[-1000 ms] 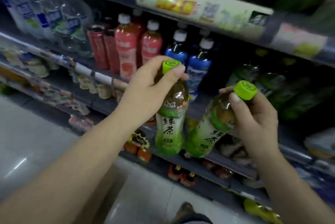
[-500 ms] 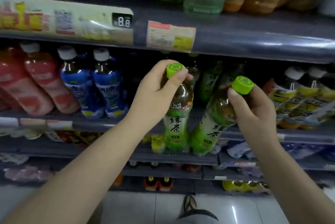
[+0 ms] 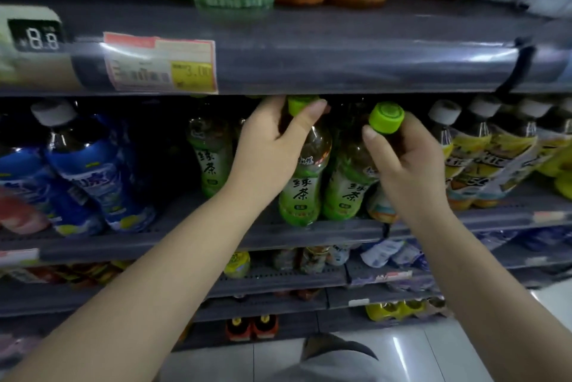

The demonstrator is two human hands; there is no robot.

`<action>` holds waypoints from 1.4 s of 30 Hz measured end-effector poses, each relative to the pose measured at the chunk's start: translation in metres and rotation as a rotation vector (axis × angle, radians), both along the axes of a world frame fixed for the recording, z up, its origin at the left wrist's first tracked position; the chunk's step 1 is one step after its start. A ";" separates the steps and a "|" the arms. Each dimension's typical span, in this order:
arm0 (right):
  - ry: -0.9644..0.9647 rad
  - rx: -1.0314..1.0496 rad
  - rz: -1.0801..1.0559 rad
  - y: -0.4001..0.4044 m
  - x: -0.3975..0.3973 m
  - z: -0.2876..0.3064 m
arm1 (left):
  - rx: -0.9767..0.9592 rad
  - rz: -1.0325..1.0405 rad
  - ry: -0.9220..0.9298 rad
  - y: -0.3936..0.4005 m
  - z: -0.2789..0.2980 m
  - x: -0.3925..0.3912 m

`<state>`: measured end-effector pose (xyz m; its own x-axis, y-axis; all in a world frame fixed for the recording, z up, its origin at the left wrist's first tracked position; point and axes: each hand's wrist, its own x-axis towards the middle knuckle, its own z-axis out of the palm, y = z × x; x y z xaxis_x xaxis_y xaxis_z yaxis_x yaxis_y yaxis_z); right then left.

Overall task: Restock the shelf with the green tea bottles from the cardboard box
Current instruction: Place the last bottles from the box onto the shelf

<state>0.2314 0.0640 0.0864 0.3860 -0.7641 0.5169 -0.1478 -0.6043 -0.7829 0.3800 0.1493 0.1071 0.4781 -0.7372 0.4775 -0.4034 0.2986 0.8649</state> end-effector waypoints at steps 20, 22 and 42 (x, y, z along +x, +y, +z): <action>0.145 0.071 -0.052 -0.032 0.020 0.003 | 0.244 0.161 -0.283 -0.044 -0.009 -0.002; 0.142 0.074 -0.069 -0.030 0.021 0.004 | 0.263 0.162 -0.272 -0.043 -0.008 -0.002; 0.331 -0.031 -0.221 -0.021 0.029 0.008 | 0.380 0.148 -0.443 -0.031 -0.005 0.006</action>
<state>0.2600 0.0434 0.0949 0.3638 -0.8332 0.4164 -0.5186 -0.5525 -0.6525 0.3856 0.1185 0.1018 0.4039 -0.8361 0.3712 -0.7638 -0.0850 0.6398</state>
